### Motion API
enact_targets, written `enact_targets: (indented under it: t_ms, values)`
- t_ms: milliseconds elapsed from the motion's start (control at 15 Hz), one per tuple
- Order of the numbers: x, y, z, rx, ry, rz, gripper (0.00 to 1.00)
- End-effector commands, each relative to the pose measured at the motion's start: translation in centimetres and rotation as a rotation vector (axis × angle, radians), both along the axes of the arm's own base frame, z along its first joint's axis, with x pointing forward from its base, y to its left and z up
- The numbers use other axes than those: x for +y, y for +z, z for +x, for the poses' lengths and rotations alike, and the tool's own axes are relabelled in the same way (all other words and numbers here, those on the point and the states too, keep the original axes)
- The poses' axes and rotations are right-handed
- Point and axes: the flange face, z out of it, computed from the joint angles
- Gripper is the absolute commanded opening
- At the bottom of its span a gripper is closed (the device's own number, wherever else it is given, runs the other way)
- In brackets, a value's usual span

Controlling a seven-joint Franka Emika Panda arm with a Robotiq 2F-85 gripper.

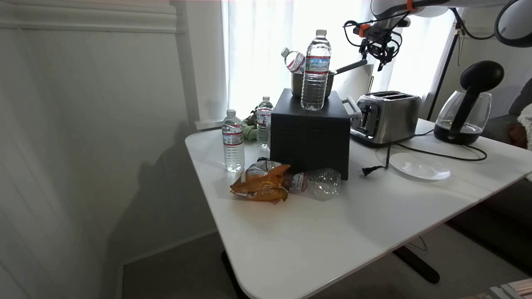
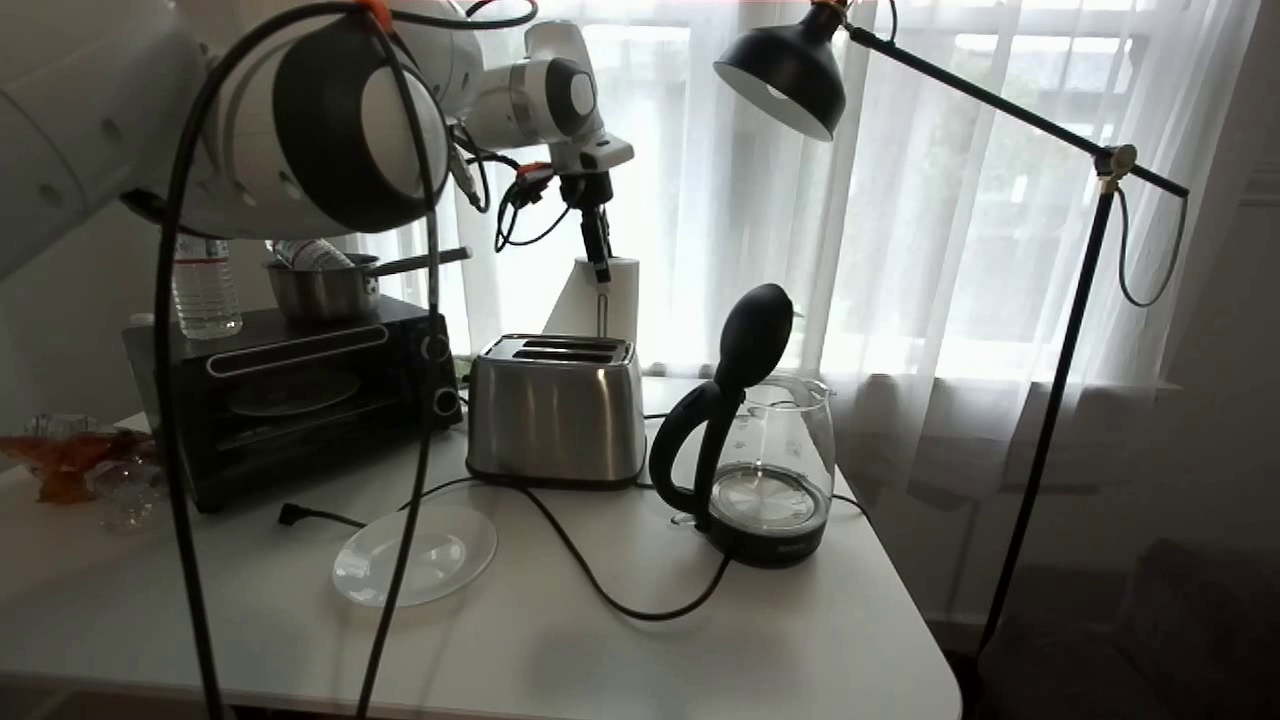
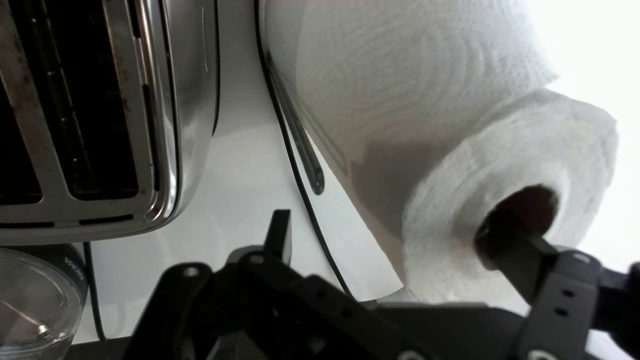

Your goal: Move the paper towel roll to the right

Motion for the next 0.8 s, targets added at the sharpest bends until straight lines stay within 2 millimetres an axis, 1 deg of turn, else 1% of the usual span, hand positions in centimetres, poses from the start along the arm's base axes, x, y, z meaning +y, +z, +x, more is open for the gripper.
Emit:
enact_targets:
  t_ms: [0, 200, 533, 600, 733]
  values:
    - [0.3, 0.2, 0.1, -0.014, -0.024, -0.016, 0.74]
    - [0.1, 0.9, 0.0, -0.024, -0.025, -0.017, 0.53]
    - [-0.1, 0.4, 0.0, -0.009, -0.022, -0.028, 0.16]
    - [0.0, 0.5, 0.0, -0.009, -0.021, -0.028, 0.10]
    - [-0.1, 1.3, -0.2, -0.016, -0.023, -0.028, 0.06]
